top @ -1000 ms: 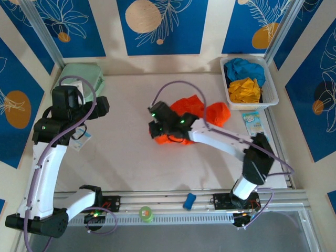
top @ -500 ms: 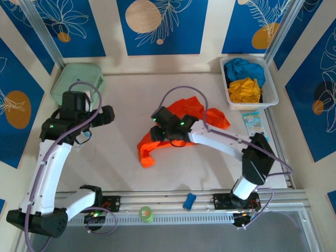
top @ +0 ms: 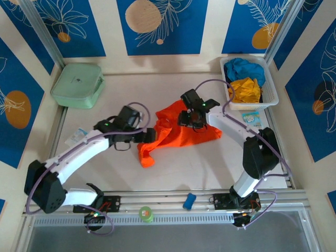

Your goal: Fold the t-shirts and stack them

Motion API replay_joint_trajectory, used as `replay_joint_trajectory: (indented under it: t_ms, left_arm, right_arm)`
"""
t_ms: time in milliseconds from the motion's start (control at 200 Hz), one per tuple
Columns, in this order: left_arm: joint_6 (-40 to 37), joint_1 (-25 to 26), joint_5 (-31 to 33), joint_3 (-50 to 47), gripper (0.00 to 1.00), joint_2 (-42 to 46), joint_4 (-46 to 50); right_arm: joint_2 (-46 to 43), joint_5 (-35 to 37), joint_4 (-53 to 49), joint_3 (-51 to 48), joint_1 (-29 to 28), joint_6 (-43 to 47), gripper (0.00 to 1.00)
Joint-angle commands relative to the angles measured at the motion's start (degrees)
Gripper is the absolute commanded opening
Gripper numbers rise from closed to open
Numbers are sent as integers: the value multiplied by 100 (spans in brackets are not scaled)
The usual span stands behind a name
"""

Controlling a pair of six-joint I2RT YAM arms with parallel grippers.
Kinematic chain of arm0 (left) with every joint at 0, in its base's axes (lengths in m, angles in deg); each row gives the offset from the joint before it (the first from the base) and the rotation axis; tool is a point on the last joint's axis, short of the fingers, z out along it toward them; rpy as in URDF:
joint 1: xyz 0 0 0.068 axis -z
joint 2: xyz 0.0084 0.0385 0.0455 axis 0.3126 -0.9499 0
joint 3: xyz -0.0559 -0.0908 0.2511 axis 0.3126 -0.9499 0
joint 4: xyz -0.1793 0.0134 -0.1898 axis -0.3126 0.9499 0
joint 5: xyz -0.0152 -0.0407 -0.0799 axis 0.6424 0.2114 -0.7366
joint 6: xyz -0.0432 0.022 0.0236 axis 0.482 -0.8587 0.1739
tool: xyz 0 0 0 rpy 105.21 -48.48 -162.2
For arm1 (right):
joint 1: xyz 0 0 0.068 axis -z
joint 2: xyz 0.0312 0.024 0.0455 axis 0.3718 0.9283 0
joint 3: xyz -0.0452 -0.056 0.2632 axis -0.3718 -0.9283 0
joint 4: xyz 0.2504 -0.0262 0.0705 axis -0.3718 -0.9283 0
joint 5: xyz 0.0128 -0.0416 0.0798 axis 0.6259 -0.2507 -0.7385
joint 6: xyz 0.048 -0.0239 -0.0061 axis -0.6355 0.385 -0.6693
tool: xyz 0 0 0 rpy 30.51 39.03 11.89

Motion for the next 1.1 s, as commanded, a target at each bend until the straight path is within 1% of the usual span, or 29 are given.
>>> replay_joint_trajectory:
  t_ms: [0,10,35,65,105,145,260,320,390,450,485,490,495,575,635,730,850,931,986,1096]
  left_arm:
    - [-125,424,-111,162,100,-523,-794]
    - [-162,458,-100,197,100,-599,-792]
    - [-258,526,-78,269,100,-784,-759]
    - [-375,611,-43,367,100,-1003,-729]
    - [-534,729,125,507,100,-1306,-660]
    - [-635,821,460,675,100,-1591,-532]
    - [-619,867,1800,1061,100,-2236,-146]
    - [-643,856,2228,1175,96,-2409,-153]
    - [-698,842,2417,1319,87,-2519,-198]
    - [-734,848,2441,1386,73,-2540,-265]
    - [-752,845,2457,1397,59,-2522,-316]
    - [-753,847,2461,1399,59,-2520,-321]
    - [-753,849,2467,1396,54,-2519,-328]
    - [-763,849,2543,1351,20,-2421,-395]
    - [-776,845,2593,1270,0,-2289,-422]
    - [-805,846,2653,1068,0,-1935,-453]
    - [-903,848,2693,799,0,-1220,-403]
    - [-1050,847,2544,736,0,-739,-282]
    - [-1196,850,2320,739,0,-442,-181]
    - [-1398,850,1958,833,0,-98,136]
  right_arm:
    - [187,-257,-109,344,139,59,55]
    - [209,-264,-108,357,145,72,56]
    - [247,-274,-121,400,172,92,64]
    - [288,-258,-164,448,188,110,65]
    - [326,-229,-199,490,208,134,66]
    - [341,-215,-219,493,232,150,66]
    - [249,-254,-172,321,304,124,65]
    - [168,-284,-114,179,338,106,64]
    - [61,-299,-77,2,374,84,62]
    - [-14,-310,-42,-143,409,79,60]
    - [-58,-308,-21,-214,426,71,59]
    - [-69,-312,-22,-225,431,71,59]
    - [-75,-309,-18,-230,434,71,59]
    - [-149,-341,28,-360,485,62,57]
    - [-176,-383,60,-392,514,62,57]
    - [-141,-468,74,-315,542,112,57]
    - [21,-652,57,-55,534,209,57]
    - [197,-786,31,218,525,263,59]
    - [359,-848,-23,472,512,273,61]
    - [815,-1035,-245,1167,516,290,65]
